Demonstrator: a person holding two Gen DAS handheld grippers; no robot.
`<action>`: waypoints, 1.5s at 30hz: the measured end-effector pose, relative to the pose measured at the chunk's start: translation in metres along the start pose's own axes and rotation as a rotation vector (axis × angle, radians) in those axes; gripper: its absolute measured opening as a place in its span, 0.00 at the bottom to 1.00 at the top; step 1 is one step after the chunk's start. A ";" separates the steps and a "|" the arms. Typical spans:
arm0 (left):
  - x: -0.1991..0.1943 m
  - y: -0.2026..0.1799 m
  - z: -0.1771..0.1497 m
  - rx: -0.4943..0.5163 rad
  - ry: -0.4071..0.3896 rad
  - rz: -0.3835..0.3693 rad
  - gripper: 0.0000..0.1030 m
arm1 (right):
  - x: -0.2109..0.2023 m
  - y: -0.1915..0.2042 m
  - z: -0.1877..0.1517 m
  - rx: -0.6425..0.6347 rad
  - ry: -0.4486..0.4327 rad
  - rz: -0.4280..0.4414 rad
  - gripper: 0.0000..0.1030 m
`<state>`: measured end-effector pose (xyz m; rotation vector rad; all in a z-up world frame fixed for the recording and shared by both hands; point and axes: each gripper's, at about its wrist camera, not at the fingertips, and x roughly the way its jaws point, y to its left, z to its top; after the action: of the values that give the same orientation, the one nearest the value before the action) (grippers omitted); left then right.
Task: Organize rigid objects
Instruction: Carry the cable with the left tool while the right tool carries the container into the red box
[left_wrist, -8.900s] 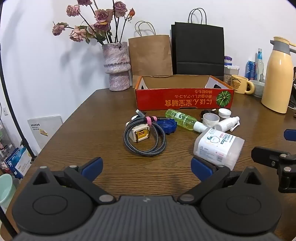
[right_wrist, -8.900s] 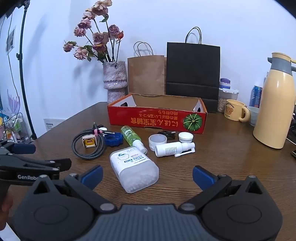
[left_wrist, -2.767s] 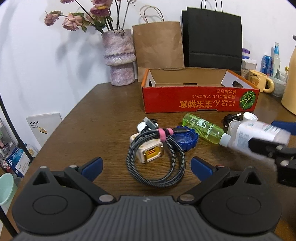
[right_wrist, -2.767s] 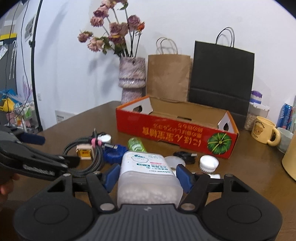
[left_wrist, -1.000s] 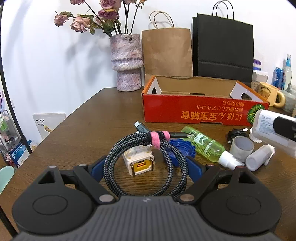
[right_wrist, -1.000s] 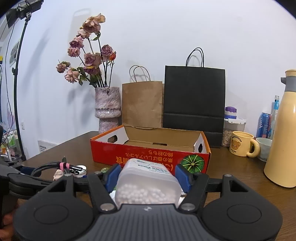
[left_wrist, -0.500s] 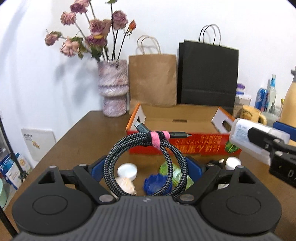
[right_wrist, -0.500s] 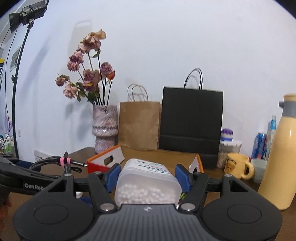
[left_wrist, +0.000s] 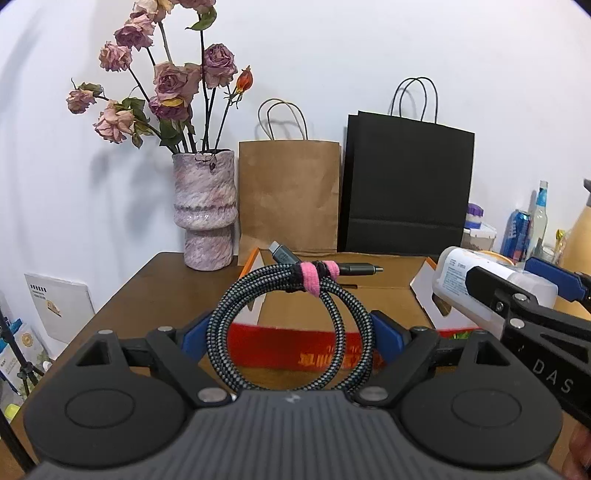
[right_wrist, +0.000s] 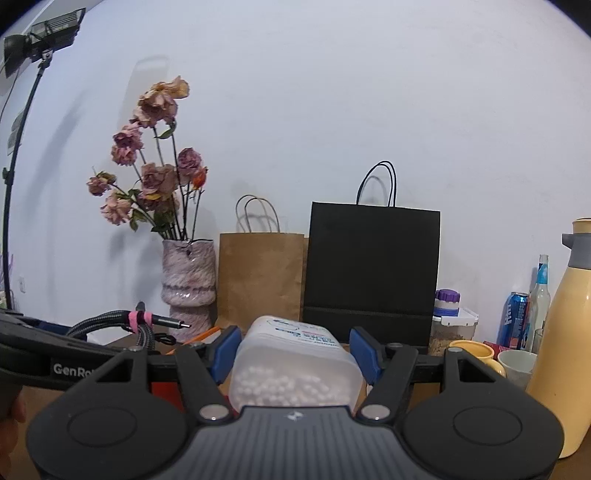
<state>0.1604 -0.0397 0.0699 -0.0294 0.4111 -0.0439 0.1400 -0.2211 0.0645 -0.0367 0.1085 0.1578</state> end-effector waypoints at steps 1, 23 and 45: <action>0.004 0.000 0.002 -0.005 -0.001 0.002 0.86 | 0.004 -0.001 0.001 -0.001 -0.002 -0.003 0.62; 0.110 -0.005 0.039 -0.053 0.035 0.033 0.86 | 0.121 -0.021 0.005 0.010 0.019 -0.015 0.62; 0.197 -0.009 0.042 -0.014 0.116 0.083 0.86 | 0.205 -0.040 -0.017 0.006 0.173 -0.040 0.62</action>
<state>0.3573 -0.0570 0.0300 -0.0241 0.5279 0.0390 0.3458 -0.2297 0.0264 -0.0467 0.2805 0.1137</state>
